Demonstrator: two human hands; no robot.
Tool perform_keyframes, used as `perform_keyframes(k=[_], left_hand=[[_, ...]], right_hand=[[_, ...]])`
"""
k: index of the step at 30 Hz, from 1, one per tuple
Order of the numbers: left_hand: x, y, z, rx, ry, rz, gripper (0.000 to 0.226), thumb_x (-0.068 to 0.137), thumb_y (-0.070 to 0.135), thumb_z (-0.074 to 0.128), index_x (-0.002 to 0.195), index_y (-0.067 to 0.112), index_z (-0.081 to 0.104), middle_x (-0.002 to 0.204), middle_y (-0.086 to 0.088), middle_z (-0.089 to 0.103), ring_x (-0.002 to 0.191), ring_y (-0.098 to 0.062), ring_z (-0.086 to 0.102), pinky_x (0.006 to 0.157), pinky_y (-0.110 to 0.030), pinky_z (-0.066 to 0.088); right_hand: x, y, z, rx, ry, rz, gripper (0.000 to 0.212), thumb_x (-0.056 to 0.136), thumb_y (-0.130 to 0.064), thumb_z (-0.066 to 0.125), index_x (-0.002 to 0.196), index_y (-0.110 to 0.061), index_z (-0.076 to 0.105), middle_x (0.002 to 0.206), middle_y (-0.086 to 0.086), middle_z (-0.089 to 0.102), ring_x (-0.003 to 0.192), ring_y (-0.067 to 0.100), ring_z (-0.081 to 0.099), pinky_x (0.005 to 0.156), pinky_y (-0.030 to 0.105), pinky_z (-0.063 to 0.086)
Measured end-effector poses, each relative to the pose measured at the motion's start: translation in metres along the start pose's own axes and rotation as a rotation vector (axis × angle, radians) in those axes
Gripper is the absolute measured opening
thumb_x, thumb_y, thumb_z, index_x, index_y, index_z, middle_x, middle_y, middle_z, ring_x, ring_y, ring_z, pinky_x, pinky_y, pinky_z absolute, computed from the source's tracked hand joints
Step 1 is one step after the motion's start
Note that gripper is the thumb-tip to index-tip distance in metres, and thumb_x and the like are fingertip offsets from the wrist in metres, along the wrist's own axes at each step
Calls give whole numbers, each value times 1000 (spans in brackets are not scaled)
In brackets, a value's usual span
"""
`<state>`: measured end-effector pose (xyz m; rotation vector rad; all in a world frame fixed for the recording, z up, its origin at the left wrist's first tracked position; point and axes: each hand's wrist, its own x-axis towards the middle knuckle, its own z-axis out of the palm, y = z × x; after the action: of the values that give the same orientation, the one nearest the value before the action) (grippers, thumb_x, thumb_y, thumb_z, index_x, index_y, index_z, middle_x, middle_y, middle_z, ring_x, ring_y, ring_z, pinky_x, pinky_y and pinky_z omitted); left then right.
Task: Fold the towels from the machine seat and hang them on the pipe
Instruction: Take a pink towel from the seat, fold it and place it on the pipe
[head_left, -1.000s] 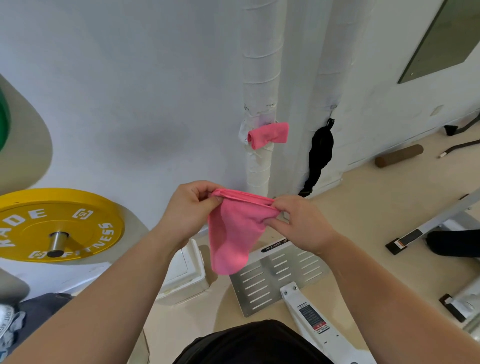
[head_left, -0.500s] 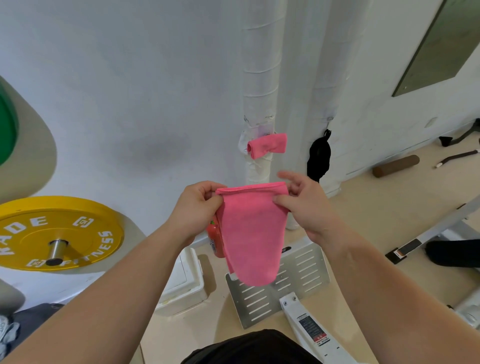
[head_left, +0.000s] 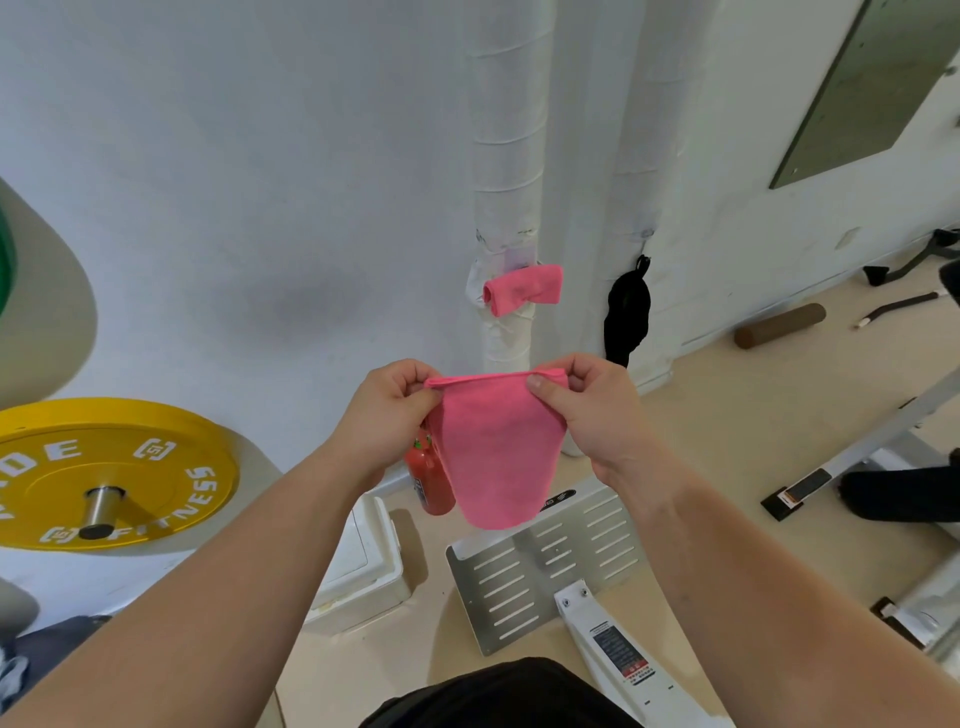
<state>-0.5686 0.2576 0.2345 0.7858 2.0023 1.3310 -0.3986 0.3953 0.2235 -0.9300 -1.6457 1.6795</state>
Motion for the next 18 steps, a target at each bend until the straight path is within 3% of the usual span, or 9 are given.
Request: perform_keyframes(k=[3, 6, 9, 15, 18], left_hand=[[0, 2, -2, 66, -74, -37, 22, 85, -4, 58, 94, 7, 74, 78, -16, 69, 72, -25, 62, 81, -54, 56], [0, 4, 1, 132, -190, -27, 14, 83, 13, 79, 97, 14, 77, 95, -15, 76, 81, -23, 71, 85, -43, 58], [3, 8, 10, 220, -240, 35, 11, 86, 27, 79, 96, 23, 78, 95, -6, 76, 90, -23, 71, 83, -39, 57], [11, 20, 29, 304, -216, 135, 12, 90, 23, 74, 83, 14, 74, 73, 0, 64, 65, -11, 54, 64, -30, 44], [17, 28, 31, 276, -148, 166, 9, 89, 16, 74, 80, 12, 73, 72, -7, 64, 64, -14, 52, 62, -31, 43]], right_hand=[[1, 1, 1, -58, -2, -33, 11, 85, -2, 77, 82, -12, 72, 74, 2, 70, 68, 5, 62, 64, 15, 50], [0, 1, 3, -72, -17, -53, 7, 84, -3, 78, 84, -7, 73, 75, 5, 71, 69, 7, 63, 65, 17, 51], [-1, 2, 6, -87, -101, -44, 7, 82, -5, 80, 84, -9, 75, 72, 0, 73, 69, 7, 65, 67, 19, 52], [4, 11, 1, -97, -197, -11, 26, 78, -12, 86, 101, -10, 73, 87, 3, 77, 77, 9, 69, 76, 25, 57], [13, 29, -6, -334, -298, 81, 44, 66, -19, 93, 105, -13, 75, 99, 8, 78, 95, 22, 73, 89, 43, 60]])
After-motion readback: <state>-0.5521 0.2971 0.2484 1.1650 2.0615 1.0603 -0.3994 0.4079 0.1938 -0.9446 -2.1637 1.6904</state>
